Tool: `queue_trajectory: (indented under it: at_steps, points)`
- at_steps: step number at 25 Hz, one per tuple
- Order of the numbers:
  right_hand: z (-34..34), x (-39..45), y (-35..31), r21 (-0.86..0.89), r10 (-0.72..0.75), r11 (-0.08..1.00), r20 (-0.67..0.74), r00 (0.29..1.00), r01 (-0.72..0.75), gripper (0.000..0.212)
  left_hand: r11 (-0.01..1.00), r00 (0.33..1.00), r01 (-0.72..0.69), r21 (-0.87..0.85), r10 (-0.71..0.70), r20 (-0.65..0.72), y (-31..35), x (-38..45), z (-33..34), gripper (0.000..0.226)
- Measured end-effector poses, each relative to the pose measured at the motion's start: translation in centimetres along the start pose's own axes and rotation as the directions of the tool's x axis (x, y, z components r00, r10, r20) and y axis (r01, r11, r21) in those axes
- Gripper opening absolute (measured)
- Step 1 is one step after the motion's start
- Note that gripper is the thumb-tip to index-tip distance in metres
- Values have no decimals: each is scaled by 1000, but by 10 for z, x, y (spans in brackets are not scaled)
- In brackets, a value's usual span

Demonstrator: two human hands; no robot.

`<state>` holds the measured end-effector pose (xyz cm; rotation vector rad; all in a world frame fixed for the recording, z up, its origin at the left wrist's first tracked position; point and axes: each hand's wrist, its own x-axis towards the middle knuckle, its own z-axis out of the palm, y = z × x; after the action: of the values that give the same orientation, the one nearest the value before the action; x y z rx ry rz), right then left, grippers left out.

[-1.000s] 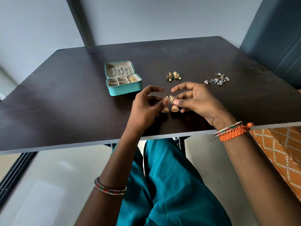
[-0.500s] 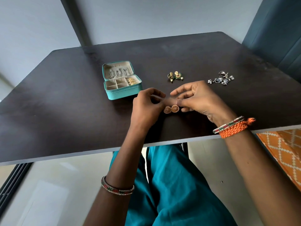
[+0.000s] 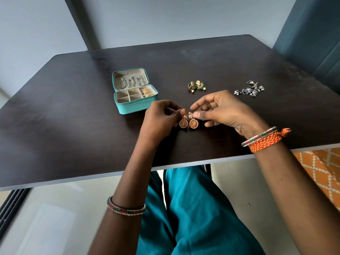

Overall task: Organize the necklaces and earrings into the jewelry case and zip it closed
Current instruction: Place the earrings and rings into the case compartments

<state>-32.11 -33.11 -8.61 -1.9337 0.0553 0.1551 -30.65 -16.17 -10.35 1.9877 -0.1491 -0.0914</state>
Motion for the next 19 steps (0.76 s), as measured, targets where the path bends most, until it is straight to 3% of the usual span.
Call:
queue_trajectory:
  at_steps: [6,10,15,19]
  points:
    - [-6,-6,1,67,-29,997,-62,998,34,9,999,998,-22,-30,20,-55,3,-4,-1,11]
    - [-36,-17,-5,68,-136,985,-233,963,156,10,975,966,-222,-4,220,-136,25,3,3,17]
    - [-95,-7,-4,-9,-234,966,-460,857,260,9,907,907,-419,-37,420,22,74,38,25,18]
    - [-127,19,15,-326,-312,931,-485,817,163,8,870,851,-493,-3,483,205,86,66,64,17]
